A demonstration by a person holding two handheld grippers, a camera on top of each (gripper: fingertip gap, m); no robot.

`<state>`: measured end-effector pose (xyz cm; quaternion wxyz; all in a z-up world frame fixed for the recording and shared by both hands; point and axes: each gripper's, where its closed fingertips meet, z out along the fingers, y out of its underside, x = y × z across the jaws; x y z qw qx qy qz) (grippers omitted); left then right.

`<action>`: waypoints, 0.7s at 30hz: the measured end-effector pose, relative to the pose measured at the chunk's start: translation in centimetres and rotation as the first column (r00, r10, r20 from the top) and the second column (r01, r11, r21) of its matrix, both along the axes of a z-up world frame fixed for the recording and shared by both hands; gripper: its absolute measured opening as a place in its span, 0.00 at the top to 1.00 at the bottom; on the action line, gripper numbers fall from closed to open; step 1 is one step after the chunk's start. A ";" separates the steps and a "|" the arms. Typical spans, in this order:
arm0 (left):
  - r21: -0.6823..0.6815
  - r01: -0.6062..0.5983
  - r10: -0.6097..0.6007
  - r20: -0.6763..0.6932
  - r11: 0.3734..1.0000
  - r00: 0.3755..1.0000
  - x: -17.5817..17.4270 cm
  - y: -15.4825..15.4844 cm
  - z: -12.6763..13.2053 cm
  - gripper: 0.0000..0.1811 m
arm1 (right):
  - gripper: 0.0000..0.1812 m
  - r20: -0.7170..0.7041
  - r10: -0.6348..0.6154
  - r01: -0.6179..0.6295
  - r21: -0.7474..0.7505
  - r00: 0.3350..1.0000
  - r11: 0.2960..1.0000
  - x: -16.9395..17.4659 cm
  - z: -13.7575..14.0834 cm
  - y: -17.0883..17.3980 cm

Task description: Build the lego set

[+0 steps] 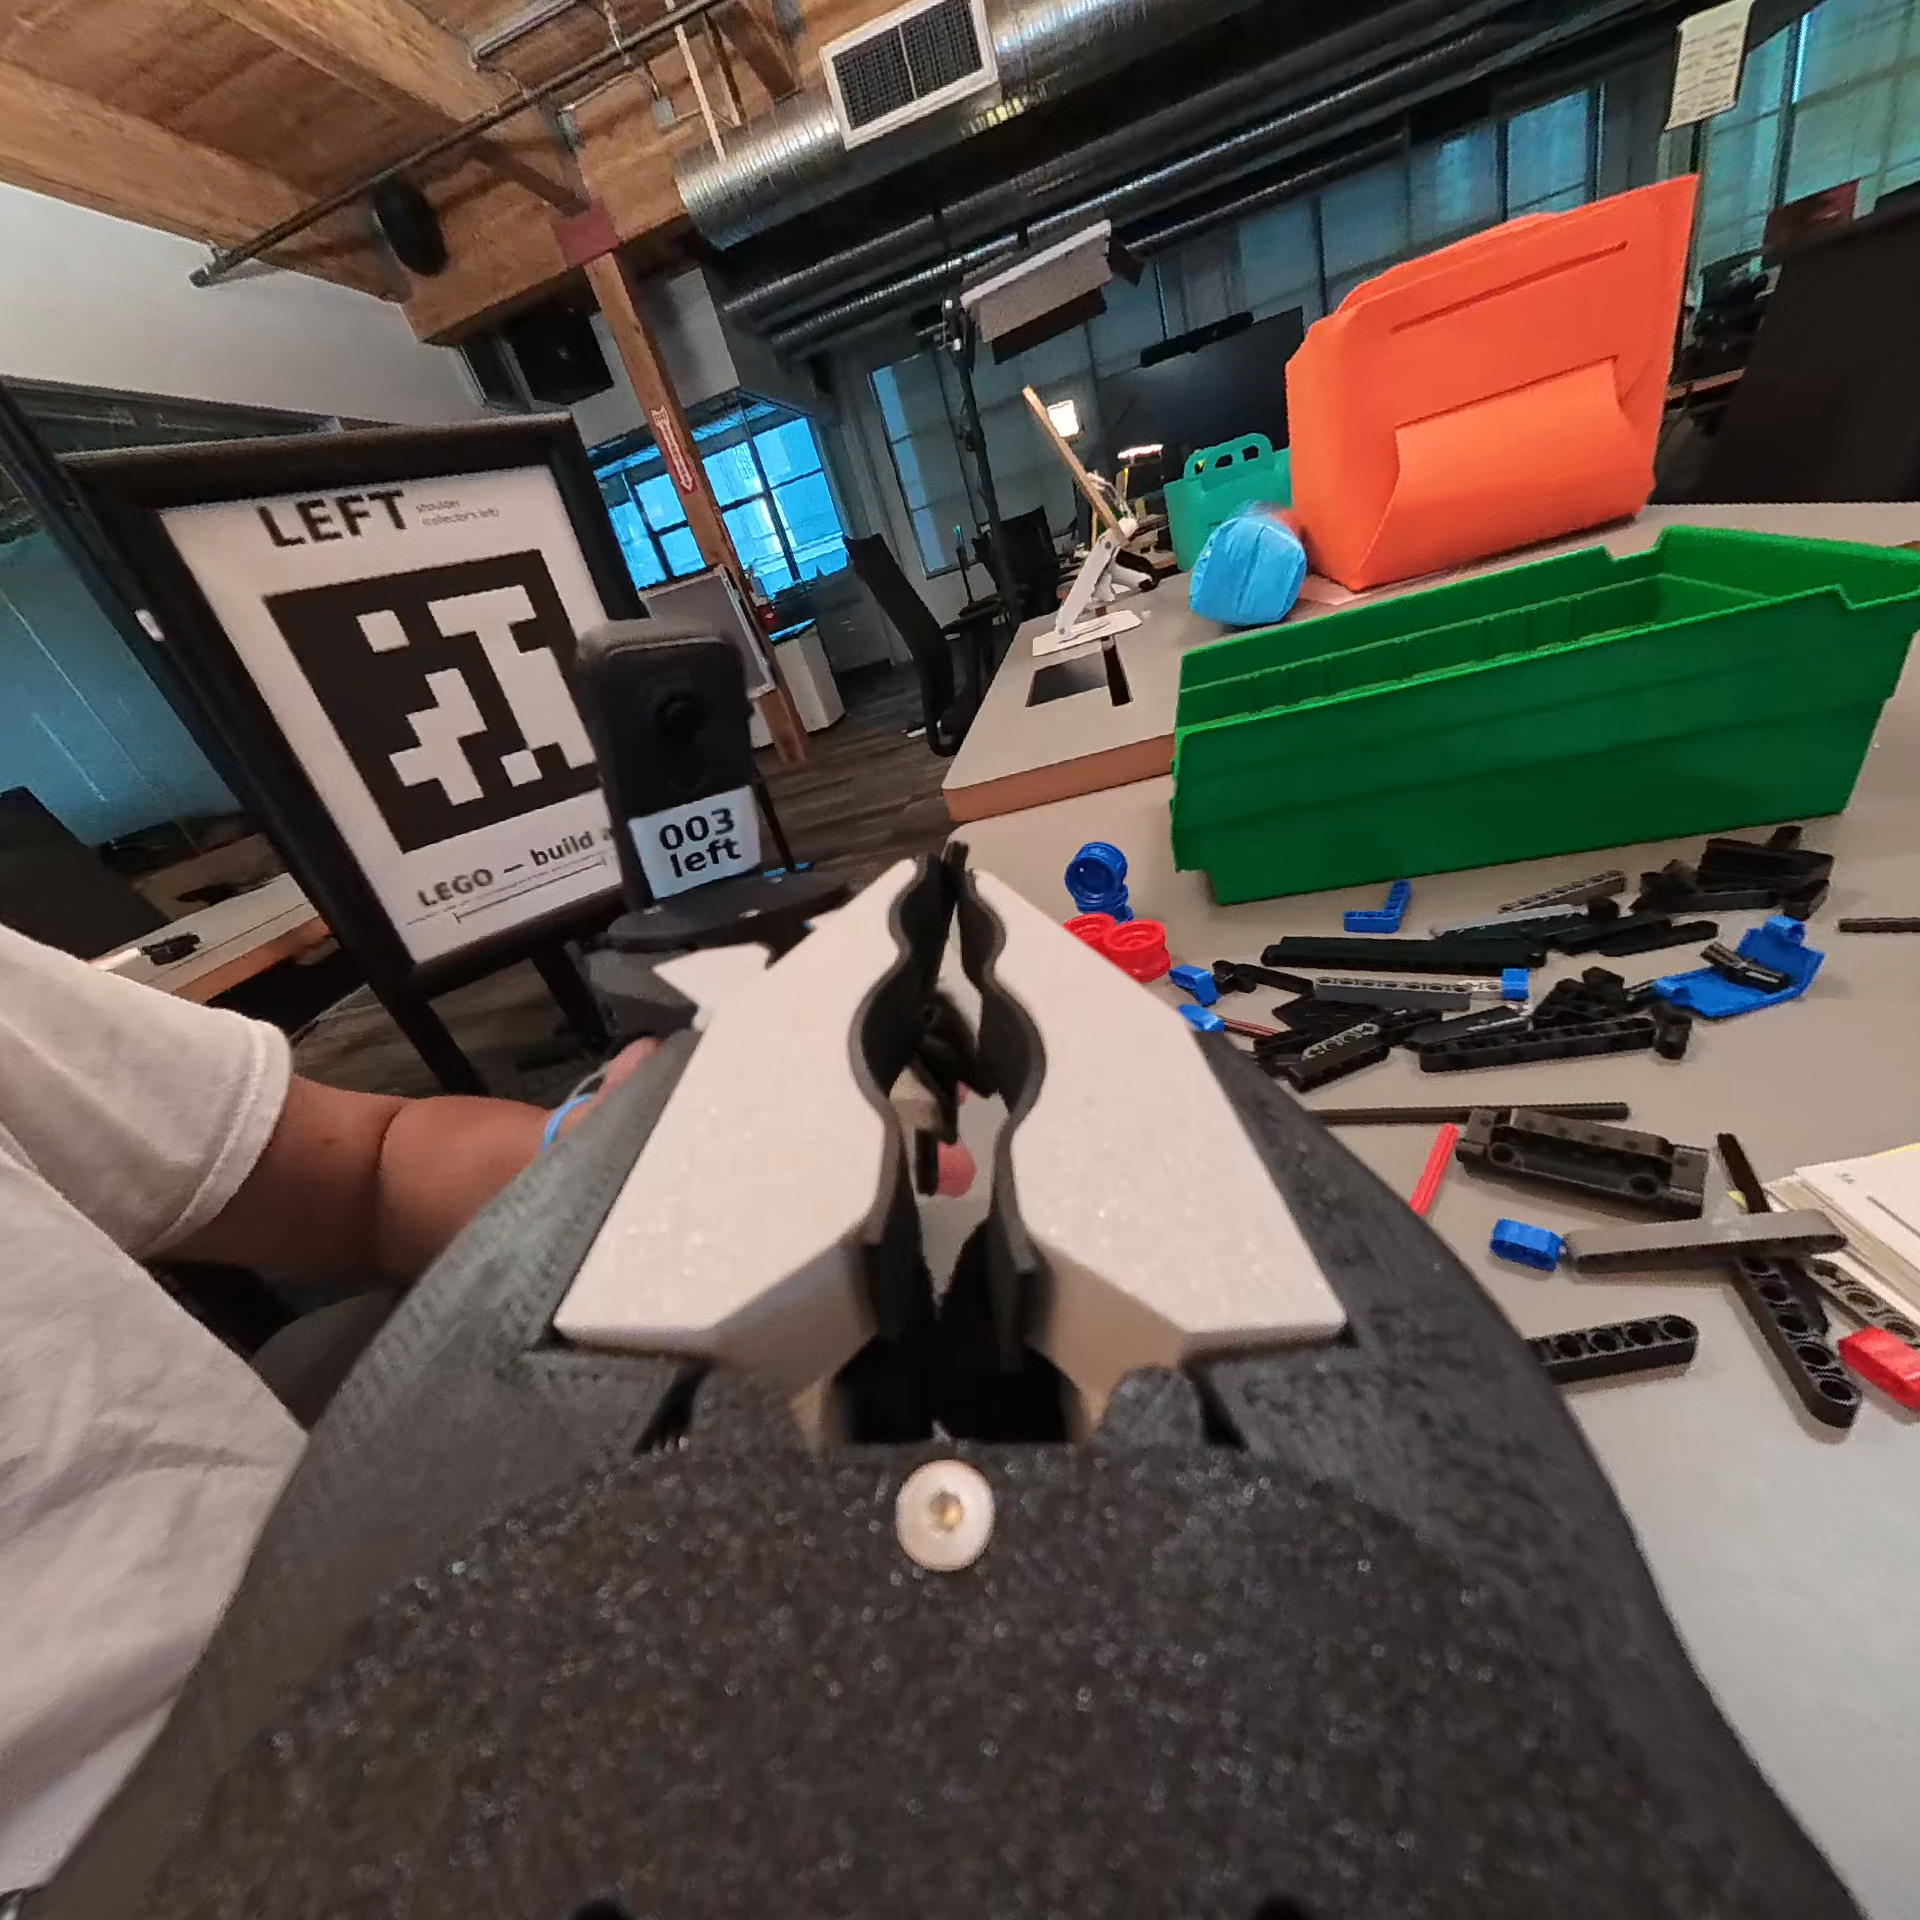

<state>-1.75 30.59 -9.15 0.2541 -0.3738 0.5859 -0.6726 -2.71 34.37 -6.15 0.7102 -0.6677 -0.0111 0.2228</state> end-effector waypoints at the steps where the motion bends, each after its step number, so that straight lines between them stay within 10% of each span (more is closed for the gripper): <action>1: -0.032 0.003 -0.003 -0.008 0.999 1.000 0.0 0.1 0.2 0.97 | 0.99 0.022 -0.006 0.007 -0.008 1.000 1.000 -0.1 -0.1 0.0; 8: -0.058 -0.009 0.008 -0.028 0.998 1.000 0.2 1.1 0.4 0.97 | 0.99 0.072 -0.018 0.019 -0.010 0.997 1.000 -0.3 -0.3 -0.2; 13: 0.182 -0.117 0.116 0.016 0.976 0.993 0.5 2.5 -0.6 0.97 | 0.99 0.136 -0.032 0.040 -0.052 0.990 0.998 0.0 -1.1 -0.3; 21: 0.648 -0.279 0.254 0.136 0.708 0.958 1.0 4.9 -3.1 0.97 | 1.00 0.183 -0.018 0.053 -0.188 0.983 0.981 0.3 -3.7 0.1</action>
